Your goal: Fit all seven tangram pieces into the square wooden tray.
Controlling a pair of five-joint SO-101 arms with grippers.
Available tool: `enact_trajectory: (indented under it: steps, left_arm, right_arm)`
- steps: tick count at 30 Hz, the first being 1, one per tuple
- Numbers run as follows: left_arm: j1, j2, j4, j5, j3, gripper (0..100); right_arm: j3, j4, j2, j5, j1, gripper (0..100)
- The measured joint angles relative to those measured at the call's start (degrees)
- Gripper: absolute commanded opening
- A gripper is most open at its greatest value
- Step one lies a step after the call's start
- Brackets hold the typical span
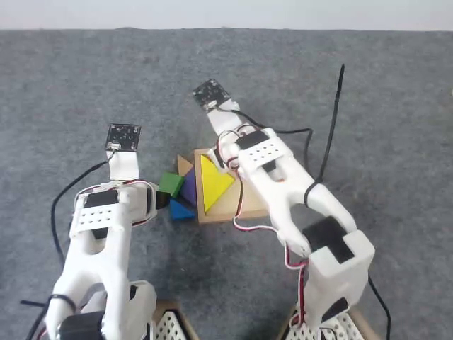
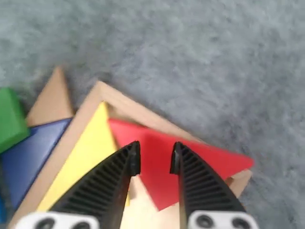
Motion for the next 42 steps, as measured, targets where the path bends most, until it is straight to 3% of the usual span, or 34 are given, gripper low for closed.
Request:
enact_trajectory:
  steps: [8, 26, 42]
  left_arm:
    - [0.0, 0.0, 0.0, 0.0, 0.0, 29]
    - [0.0, 0.0, 0.0, 0.0, 0.0, 29]
    - [0.0, 0.0, 0.0, 0.0, 0.0, 29]
  right_arm:
    - [-0.53, -3.52, 3.08, 0.0, 1.76, 11.8]
    - [-1.41, 2.9, 3.08, -4.92, 1.32, 11.7]
    - [3.08, 0.18, 1.14, -6.86, -0.44, 11.7]
